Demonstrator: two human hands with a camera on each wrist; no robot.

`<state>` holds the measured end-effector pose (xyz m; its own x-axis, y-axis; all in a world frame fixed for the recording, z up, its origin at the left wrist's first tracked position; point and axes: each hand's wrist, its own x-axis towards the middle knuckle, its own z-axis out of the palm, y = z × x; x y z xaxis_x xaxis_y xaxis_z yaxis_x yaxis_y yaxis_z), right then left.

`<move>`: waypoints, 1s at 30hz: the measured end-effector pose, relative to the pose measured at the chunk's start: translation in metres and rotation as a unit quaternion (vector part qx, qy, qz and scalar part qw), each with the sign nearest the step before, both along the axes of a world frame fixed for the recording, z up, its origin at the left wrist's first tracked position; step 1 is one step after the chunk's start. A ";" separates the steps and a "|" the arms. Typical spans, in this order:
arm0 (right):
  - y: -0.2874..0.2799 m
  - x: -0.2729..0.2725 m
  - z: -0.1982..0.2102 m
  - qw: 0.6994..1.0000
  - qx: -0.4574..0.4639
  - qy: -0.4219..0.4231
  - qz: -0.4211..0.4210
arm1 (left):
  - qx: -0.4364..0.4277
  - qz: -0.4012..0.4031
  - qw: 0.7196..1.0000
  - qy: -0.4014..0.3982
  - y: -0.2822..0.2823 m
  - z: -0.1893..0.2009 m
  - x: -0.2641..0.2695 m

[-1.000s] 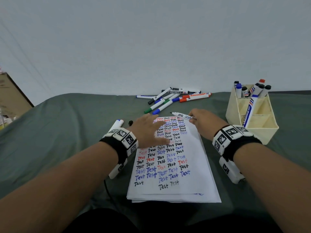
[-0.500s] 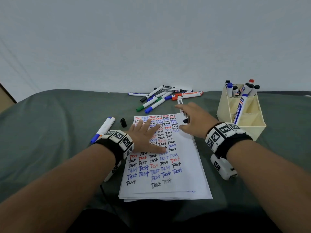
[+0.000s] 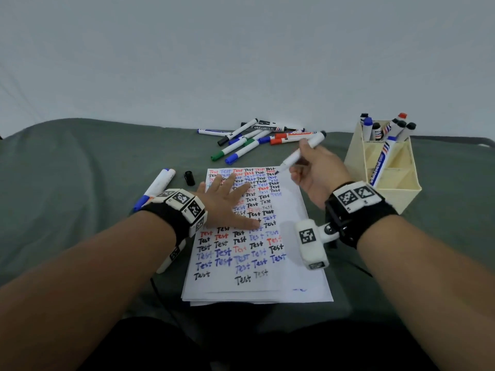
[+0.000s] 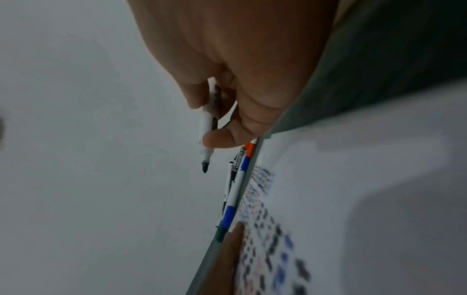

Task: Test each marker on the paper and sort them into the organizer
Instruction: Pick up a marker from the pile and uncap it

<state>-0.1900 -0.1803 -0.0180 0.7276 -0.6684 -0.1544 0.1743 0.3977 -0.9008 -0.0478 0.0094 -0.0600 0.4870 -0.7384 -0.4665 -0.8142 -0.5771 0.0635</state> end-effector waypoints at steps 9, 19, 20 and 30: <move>0.008 -0.015 -0.046 0.998 -0.053 0.007 -0.012 | 0.005 0.002 1.000 0.002 0.000 0.003 -0.002; 0.013 -0.016 -0.047 0.977 -0.197 0.075 0.018 | 0.009 -0.001 1.000 -0.003 0.000 0.004 -0.003; 0.013 -0.015 -0.047 0.976 -0.204 0.078 0.020 | 0.009 -0.001 1.000 -0.003 0.000 0.004 -0.003; 0.014 -0.014 -0.046 0.963 -0.248 0.103 0.025 | 0.006 -0.001 1.000 -0.006 0.000 0.002 -0.002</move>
<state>-0.2041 -0.1665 -0.0644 0.7485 -0.6624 0.0304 -0.0375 -0.0881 -0.9954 -0.0495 0.0091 -0.0579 0.4909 -0.7344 -0.4687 -0.8165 -0.5755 0.0465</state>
